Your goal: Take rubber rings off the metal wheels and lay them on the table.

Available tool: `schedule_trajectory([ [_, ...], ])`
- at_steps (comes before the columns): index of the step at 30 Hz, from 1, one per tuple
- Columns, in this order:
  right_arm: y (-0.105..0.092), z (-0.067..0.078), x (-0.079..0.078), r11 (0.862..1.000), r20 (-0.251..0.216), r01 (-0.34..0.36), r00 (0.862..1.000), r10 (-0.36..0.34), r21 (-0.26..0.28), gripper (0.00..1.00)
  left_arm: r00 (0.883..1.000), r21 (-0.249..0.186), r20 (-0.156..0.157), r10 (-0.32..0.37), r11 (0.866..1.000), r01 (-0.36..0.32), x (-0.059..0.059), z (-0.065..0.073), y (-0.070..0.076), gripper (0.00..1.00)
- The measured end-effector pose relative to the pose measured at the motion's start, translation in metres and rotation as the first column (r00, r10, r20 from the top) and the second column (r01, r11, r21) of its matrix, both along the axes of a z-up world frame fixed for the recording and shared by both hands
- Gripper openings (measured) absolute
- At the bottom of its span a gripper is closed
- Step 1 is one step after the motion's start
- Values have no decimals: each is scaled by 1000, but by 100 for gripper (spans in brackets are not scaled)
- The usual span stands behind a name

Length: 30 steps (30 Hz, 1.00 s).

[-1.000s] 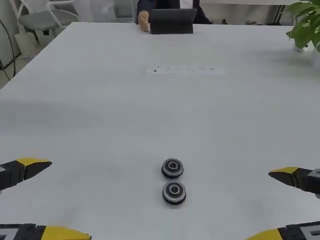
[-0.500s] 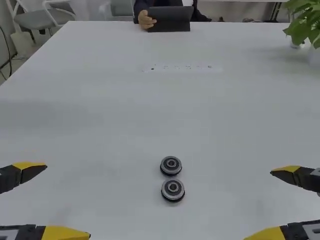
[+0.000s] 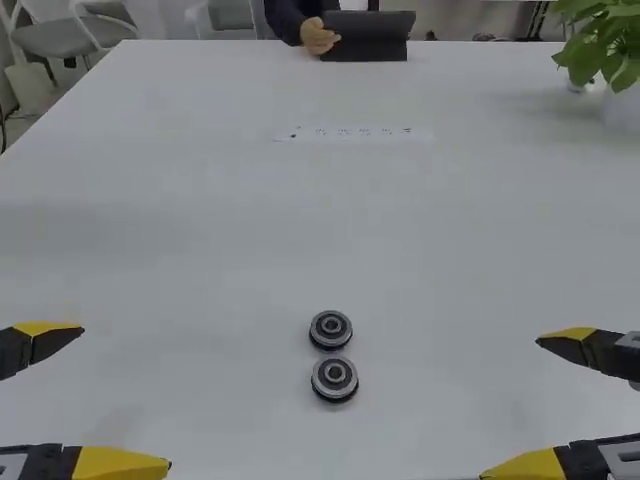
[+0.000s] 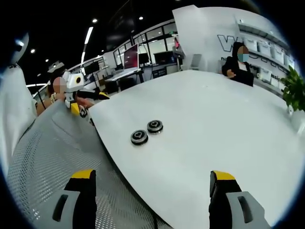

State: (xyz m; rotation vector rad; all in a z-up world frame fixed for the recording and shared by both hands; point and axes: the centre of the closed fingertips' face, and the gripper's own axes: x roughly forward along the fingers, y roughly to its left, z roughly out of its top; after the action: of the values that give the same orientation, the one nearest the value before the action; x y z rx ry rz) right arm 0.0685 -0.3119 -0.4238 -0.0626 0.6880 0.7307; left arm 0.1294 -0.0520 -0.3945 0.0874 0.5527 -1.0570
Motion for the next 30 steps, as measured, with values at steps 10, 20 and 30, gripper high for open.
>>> schedule_trajectory([
  [10,-3,2,0,1000,4,6,1000,-6,-11,99,1000,7,-1,8,1000,-8,-3,-3,3,96],
  [20,-1,0,-2,1000,-5,-4,1000,4,-16,99,999,-5,3,35,999,-35,-2,-3,7,93],
  [30,-2,1,-1,1000,-3,-7,1000,6,-16,97,1000,-6,15,17,1000,-17,1,0,7,90],
])
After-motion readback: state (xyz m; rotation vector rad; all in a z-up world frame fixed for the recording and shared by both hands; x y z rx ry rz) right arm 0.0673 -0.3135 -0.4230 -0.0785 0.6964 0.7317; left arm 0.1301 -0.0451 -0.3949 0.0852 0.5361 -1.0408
